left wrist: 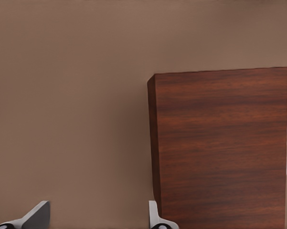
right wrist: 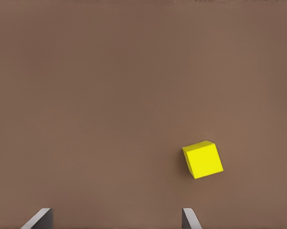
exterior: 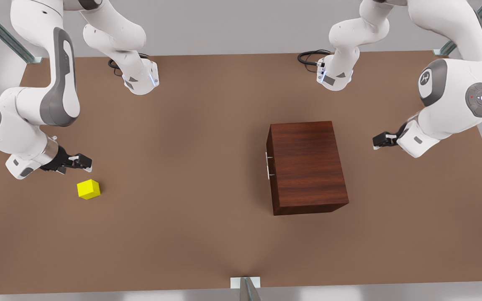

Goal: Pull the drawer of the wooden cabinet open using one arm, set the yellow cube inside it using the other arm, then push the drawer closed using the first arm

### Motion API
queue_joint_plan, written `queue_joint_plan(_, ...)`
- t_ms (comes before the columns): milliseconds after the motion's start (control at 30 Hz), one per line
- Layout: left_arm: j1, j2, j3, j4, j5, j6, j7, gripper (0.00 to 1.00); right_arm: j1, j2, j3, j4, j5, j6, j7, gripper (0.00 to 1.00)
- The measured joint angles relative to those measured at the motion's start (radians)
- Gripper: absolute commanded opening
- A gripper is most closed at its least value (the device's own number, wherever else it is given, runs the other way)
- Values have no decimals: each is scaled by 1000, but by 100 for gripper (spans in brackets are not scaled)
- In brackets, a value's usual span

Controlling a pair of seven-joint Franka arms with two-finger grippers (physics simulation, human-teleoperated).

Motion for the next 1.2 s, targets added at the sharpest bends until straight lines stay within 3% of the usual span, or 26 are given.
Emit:
queue_joint_plan(200, -122, 36, -10, 15, 36, 0, 5, 100, -6, 7, -7, 7, -17, -5, 39, 100)
queue_joint_plan(333, -495, 155, -18, 80, 91, 5, -91, 100, -16, 19, -11, 7, -18, -24, 169, 100)
queue_joint_plan(433, -606, 246, -19, 118, 160, 42, -190, 100, -11, 30, -11, 6, -17, -33, 279, 100)
queue_joint_plan(567, -644, 405, -16, 207, 220, 119, -339, 100, -10, 69, -33, 0, -6, -20, 406, 100)
queue_joint_plan(700, -675, 481, -11, 257, 293, 186, -483, 100, -20, 95, -69, -2, 22, 12, 507, 100)
queue_joint_plan(1200, -784, 571, -10, 255, 539, 192, -888, 100, -64, 227, -77, -71, 72, 182, 739, 100)
